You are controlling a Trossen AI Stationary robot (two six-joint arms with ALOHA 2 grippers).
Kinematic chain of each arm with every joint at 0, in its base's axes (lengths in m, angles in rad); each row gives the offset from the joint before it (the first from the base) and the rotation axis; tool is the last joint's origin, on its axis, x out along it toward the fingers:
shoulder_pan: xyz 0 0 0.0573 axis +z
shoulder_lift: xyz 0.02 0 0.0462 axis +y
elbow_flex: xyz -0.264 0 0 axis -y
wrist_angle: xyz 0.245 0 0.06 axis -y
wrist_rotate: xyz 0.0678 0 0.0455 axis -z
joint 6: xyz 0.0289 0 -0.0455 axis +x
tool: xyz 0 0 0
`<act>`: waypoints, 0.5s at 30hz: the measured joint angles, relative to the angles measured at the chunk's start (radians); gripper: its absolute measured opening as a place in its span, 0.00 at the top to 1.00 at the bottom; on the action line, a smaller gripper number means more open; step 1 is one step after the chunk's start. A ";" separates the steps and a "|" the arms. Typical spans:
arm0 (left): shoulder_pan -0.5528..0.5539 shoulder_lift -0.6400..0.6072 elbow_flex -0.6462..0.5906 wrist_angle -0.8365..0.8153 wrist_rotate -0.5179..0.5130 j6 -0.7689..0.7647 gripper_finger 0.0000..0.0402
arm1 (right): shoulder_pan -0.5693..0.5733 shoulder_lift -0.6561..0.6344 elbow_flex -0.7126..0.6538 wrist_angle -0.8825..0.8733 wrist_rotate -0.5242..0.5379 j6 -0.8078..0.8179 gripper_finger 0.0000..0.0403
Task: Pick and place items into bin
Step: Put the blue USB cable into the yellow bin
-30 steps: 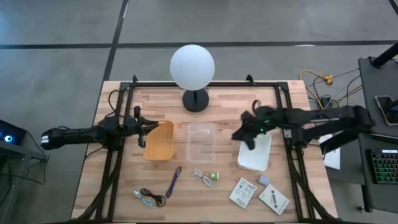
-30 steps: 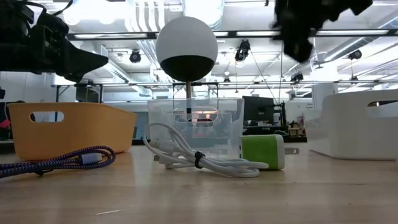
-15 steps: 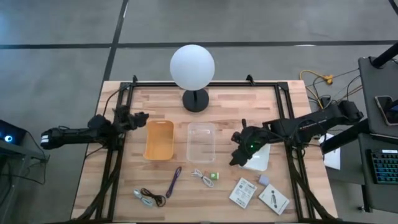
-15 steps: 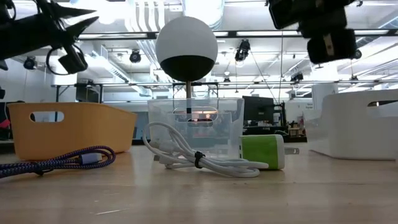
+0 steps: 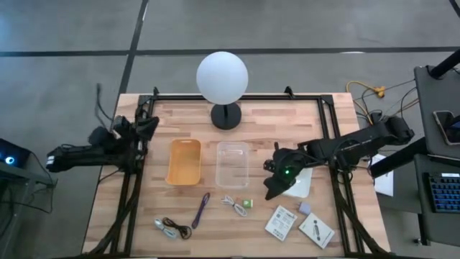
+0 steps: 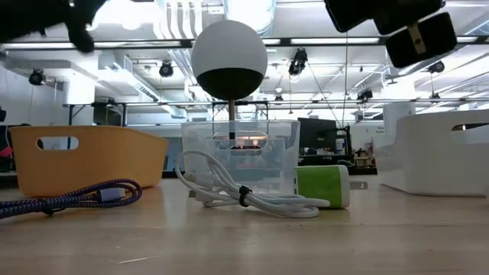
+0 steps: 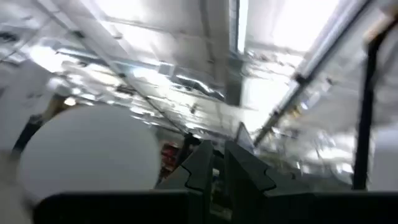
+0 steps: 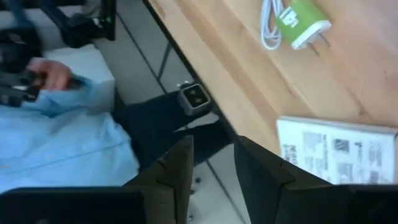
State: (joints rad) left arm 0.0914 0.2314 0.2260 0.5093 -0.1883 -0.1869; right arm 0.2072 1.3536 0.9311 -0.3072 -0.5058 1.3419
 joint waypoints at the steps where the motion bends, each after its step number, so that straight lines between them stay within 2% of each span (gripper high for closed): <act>1: 0.000 0.013 0.063 -0.157 0.023 0.010 0.93 | 0.000 0.010 0.005 -0.002 0.013 -0.010 0.72; 4: -0.001 0.112 0.276 -0.727 0.082 0.004 0.93 | -0.003 0.036 0.032 -0.036 0.075 -0.054 0.69; 7: -0.009 0.250 0.448 -1.088 0.118 -0.102 0.89 | 0.001 0.059 0.076 -0.151 0.100 -0.136 0.64; 9: -0.026 0.327 0.524 -1.205 0.151 -0.190 0.85 | 0.001 0.068 0.110 -0.276 0.113 -0.213 0.60; 11: -0.058 0.380 0.575 -1.247 0.164 -0.292 0.80 | 0.005 0.071 0.143 -0.408 0.156 -0.298 0.56; 15: -0.192 0.492 0.621 -1.253 0.134 -0.541 0.74 | 0.037 0.062 0.198 -0.653 0.369 -0.484 0.47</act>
State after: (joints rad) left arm -0.1003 0.7239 0.8474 -0.7434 -0.0539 -0.7281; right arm 0.2443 1.4153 1.1286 -0.9597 -0.1366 0.8582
